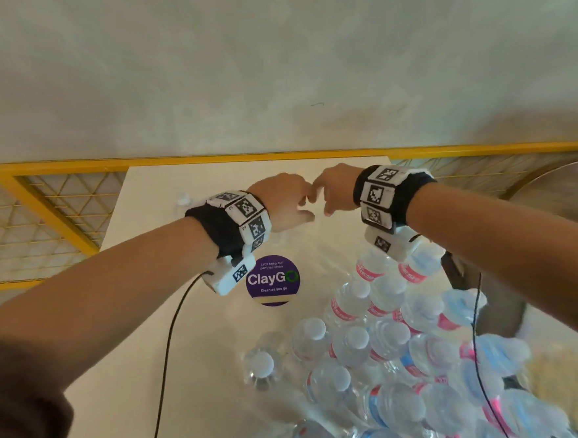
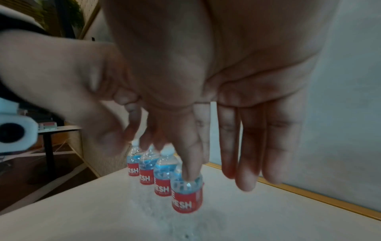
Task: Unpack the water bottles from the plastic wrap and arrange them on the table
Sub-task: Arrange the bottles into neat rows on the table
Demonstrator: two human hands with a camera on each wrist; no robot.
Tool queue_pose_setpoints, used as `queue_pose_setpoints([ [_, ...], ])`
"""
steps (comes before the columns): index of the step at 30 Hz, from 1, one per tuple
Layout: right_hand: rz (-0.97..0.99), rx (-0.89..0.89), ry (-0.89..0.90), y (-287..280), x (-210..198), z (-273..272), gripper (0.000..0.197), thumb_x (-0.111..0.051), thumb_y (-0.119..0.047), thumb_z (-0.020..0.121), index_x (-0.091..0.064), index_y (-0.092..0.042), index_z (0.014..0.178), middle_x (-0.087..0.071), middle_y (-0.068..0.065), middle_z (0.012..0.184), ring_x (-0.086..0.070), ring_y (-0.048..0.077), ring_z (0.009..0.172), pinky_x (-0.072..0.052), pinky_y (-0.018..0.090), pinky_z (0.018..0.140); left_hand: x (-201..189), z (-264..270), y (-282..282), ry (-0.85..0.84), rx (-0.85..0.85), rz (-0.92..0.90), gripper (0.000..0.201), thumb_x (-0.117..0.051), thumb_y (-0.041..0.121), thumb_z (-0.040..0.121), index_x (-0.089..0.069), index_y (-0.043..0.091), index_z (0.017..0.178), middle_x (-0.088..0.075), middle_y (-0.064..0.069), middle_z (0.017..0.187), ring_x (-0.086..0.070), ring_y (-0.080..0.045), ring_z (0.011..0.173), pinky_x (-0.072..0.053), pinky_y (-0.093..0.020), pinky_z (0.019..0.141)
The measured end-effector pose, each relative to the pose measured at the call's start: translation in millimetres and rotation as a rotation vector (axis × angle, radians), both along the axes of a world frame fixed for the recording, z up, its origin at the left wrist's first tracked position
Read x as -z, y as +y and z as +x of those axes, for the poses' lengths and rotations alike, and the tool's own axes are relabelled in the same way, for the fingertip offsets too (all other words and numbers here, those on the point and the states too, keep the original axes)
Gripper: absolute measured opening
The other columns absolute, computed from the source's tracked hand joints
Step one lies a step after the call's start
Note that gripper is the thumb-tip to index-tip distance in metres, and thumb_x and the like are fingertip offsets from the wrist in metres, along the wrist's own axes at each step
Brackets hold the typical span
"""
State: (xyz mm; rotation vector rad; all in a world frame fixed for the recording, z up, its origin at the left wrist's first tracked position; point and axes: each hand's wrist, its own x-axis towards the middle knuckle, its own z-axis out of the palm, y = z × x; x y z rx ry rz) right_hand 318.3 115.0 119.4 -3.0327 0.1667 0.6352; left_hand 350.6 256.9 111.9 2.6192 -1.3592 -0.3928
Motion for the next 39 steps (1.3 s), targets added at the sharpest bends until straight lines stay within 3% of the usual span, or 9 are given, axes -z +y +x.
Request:
queue_pose_setpoints([
  [4, -0.055, 0.045, 0.081, -31, -3, -41, 0.042, -0.071, -0.028, 0.082, -0.06, -0.019, 0.122, -0.063, 0.002, 0.121, -0.056, 0.021, 0.113, -0.043, 0.028, 0.093, 9, -50, -35, 0.132, 0.261, 0.12, 0.044, -0.061, 0.038, 0.088, -0.054, 0.021, 0.128, -0.059, 0.002, 0.119, -0.057, -0.018, 0.106, -0.035, -0.022, 0.081],
  [9, -0.088, 0.104, 0.161, -59, 10, -78, 0.044, -0.069, -0.032, 0.083, -0.059, -0.02, 0.123, -0.053, 0.001, 0.133, -0.051, 0.022, 0.12, -0.04, 0.03, 0.099, 31, -74, -56, 0.285, 0.306, 0.251, 0.055, -0.067, 0.04, 0.083, -0.05, 0.03, 0.135, -0.055, 0.0, 0.13, -0.056, -0.016, 0.109, -0.035, -0.021, 0.083],
  [13, -0.04, 0.123, 0.176, -61, 21, -91, 0.046, -0.069, -0.036, 0.082, -0.059, -0.018, 0.124, -0.058, 0.0, 0.126, -0.053, 0.014, 0.091, -0.042, 0.024, 0.083, 41, -81, -58, 0.304, 0.324, 0.332, 0.055, -0.07, 0.038, 0.081, -0.054, 0.028, 0.132, -0.056, 0.0, 0.13, -0.057, -0.014, 0.105, -0.04, -0.023, 0.088],
  [17, -0.044, 0.109, 0.139, -57, 37, -86, 0.047, -0.071, -0.036, 0.08, -0.061, -0.013, 0.119, -0.06, 0.003, 0.124, -0.056, 0.022, 0.114, -0.047, 0.032, 0.096, 42, -84, -59, 0.22, 0.335, 0.303, 0.051, -0.071, 0.032, 0.081, -0.058, 0.019, 0.129, -0.061, -0.002, 0.125, -0.058, -0.021, 0.11, -0.043, -0.025, 0.089],
  [20, -0.037, 0.104, 0.121, -55, 38, -77, 0.04, -0.073, -0.029, 0.08, -0.066, -0.008, 0.114, -0.066, 0.007, 0.117, -0.06, 0.024, 0.111, -0.05, 0.034, 0.095, 40, -72, -55, 0.179, 0.291, 0.268, 0.046, -0.07, 0.028, 0.082, -0.061, 0.017, 0.126, -0.063, -0.003, 0.122, -0.057, -0.02, 0.111, -0.04, -0.023, 0.086],
  [23, -0.012, 0.13, 0.094, -56, 37, -67, 0.038, -0.074, -0.024, 0.08, -0.067, -0.009, 0.114, -0.066, 0.007, 0.118, -0.06, 0.024, 0.111, -0.05, 0.034, 0.096, 39, -47, -47, 0.15, 0.197, 0.267, 0.04, -0.07, 0.034, 0.081, -0.067, 0.014, 0.116, -0.069, -0.007, 0.109, -0.06, -0.019, 0.095, -0.045, -0.028, 0.085],
  [32, 0.013, 0.113, 0.026, -55, 32, -15, 0.04, -0.073, -0.018, 0.08, -0.065, -0.01, 0.118, -0.062, 0.005, 0.125, -0.057, 0.023, 0.116, -0.047, 0.032, 0.099, 38, 21, -44, 0.071, -0.132, 0.18, 0.037, -0.067, 0.034, 0.083, -0.068, 0.014, 0.114, -0.066, -0.002, 0.115, -0.058, -0.023, 0.108, -0.048, -0.031, 0.089],
  [36, 0.006, 0.078, 0.024, -54, 38, 1, 0.04, -0.068, -0.007, 0.083, -0.062, -0.013, 0.122, -0.058, 0.008, 0.129, -0.057, 0.026, 0.117, -0.046, 0.03, 0.098, 48, 33, -59, 0.043, -0.201, 0.211, 0.027, -0.064, 0.032, 0.083, -0.07, 0.009, 0.094, -0.069, -0.004, 0.101, -0.052, -0.019, 0.08, -0.041, -0.026, 0.072],
  [39, 0.011, 0.074, -0.003, -54, 44, 7, 0.039, -0.063, -0.005, 0.086, -0.061, -0.014, 0.123, -0.056, 0.008, 0.13, -0.056, 0.026, 0.117, -0.045, 0.029, 0.096, 50, 38, -70, 0.036, -0.215, 0.211, 0.027, -0.065, 0.032, 0.081, -0.07, 0.009, 0.092, -0.07, -0.005, 0.098, -0.056, -0.02, 0.081, -0.043, -0.027, 0.071],
])
